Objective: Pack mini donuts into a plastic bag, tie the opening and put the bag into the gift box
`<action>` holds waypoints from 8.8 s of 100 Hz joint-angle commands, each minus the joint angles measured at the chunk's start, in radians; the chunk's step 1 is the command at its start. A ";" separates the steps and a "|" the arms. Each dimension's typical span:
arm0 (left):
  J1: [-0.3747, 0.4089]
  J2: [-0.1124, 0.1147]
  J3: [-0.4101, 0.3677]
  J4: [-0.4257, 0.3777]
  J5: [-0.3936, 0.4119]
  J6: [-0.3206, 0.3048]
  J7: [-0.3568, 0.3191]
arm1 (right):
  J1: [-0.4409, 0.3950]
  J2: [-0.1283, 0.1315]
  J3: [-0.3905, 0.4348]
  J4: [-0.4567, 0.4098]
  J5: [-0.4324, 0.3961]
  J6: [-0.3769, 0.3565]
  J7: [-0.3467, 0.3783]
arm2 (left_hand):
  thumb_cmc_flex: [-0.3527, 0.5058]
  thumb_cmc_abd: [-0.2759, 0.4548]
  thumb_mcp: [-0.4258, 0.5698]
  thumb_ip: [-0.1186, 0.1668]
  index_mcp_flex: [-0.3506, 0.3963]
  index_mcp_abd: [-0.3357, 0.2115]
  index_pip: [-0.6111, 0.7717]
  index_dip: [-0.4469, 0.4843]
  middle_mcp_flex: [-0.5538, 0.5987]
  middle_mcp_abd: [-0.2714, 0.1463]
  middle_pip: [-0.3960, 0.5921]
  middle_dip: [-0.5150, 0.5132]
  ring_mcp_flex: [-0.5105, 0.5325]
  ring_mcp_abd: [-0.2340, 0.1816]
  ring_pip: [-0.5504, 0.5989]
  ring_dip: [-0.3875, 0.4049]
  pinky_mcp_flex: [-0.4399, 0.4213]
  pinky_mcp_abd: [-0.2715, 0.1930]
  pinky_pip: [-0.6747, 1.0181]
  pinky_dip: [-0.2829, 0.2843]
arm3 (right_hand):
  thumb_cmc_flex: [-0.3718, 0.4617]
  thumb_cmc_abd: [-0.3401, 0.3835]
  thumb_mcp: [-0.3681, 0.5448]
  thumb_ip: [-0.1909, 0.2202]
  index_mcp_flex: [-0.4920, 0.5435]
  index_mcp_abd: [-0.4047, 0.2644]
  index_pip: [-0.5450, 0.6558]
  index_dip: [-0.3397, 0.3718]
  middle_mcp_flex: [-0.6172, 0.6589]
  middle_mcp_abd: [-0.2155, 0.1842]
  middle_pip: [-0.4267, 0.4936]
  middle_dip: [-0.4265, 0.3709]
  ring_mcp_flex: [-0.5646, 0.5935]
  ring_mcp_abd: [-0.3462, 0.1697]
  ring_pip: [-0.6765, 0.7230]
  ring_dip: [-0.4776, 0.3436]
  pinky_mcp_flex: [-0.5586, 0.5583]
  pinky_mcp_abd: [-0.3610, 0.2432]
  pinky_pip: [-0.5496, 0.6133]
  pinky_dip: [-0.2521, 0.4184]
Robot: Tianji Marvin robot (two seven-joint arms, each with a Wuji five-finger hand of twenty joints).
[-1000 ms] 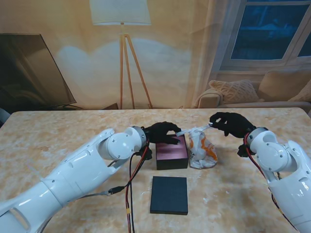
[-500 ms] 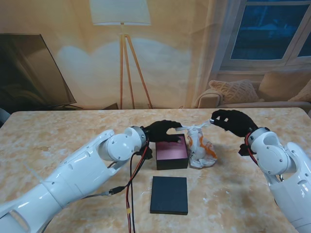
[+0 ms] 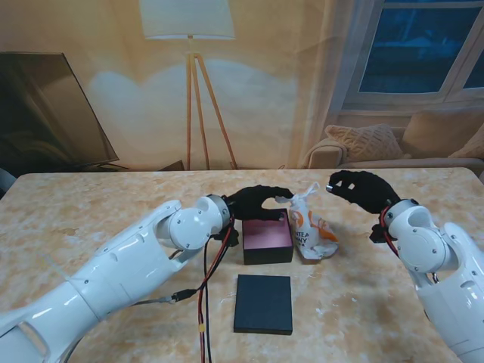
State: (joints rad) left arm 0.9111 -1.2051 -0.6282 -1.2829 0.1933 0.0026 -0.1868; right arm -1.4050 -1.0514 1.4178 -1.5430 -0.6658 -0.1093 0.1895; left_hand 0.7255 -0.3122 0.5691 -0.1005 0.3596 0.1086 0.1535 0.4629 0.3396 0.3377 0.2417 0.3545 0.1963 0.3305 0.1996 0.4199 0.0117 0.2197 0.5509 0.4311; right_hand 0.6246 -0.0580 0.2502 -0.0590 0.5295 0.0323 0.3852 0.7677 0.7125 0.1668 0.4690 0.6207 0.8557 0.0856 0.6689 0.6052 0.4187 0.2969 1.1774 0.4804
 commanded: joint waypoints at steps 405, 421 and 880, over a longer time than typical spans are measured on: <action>-0.228 -0.072 0.034 0.030 -0.085 -0.007 -0.010 | 0.031 -0.053 -0.064 0.088 0.127 0.046 -0.150 | 0.289 -0.417 0.298 -0.165 0.401 -0.171 0.920 0.019 0.673 -0.225 0.302 0.524 0.841 -0.209 0.526 0.703 0.591 0.036 0.625 0.197 | 0.105 0.017 -0.042 0.022 0.036 -0.007 0.040 0.022 -0.008 0.017 0.071 0.042 -0.030 0.011 0.066 0.017 -0.026 0.024 -0.004 0.015; -0.186 -0.020 -0.023 -0.066 -0.030 -0.005 -0.047 | 0.039 -0.064 -0.105 0.124 0.187 0.066 -0.159 | 0.291 -0.416 0.294 -0.164 0.403 -0.171 0.917 0.024 0.674 -0.225 0.300 0.528 0.841 -0.209 0.526 0.705 0.590 0.038 0.626 0.199 | 0.122 0.007 -0.042 0.016 0.039 -0.009 0.051 0.014 -0.004 0.022 0.068 0.039 -0.031 0.016 0.066 0.017 -0.035 0.028 -0.010 0.012; 0.132 0.075 -0.082 -0.082 0.274 -0.168 0.024 | 0.021 -0.084 -0.160 0.153 0.314 0.054 -0.172 | -0.033 -0.199 0.293 -0.053 0.335 0.109 0.169 -0.073 0.277 -0.086 0.175 0.048 0.376 -0.037 0.241 0.256 0.301 -0.017 0.405 0.144 | 0.149 -0.014 -0.039 0.010 0.017 -0.019 0.108 -0.039 -0.010 0.023 0.055 0.038 -0.040 0.019 0.058 0.019 -0.056 0.038 -0.034 0.018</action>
State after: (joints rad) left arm 1.0557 -1.1166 -0.7172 -1.3826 0.4590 -0.1664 -0.1470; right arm -1.3775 -1.1294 1.2619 -1.3882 -0.3498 -0.0590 0.0052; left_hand 0.6865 -0.5434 0.8805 -0.1701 0.6836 0.2078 0.3506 0.3951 0.6115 0.2552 0.4161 0.4143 0.5629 0.2959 0.4492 0.6843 0.3069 0.2376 0.9515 0.5989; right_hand 0.7579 -0.0740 0.2128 -0.0583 0.5569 0.0295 0.4875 0.7416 0.7076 0.1771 0.5269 0.6549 0.8186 0.1108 0.7329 0.6053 0.3756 0.3288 1.1535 0.4813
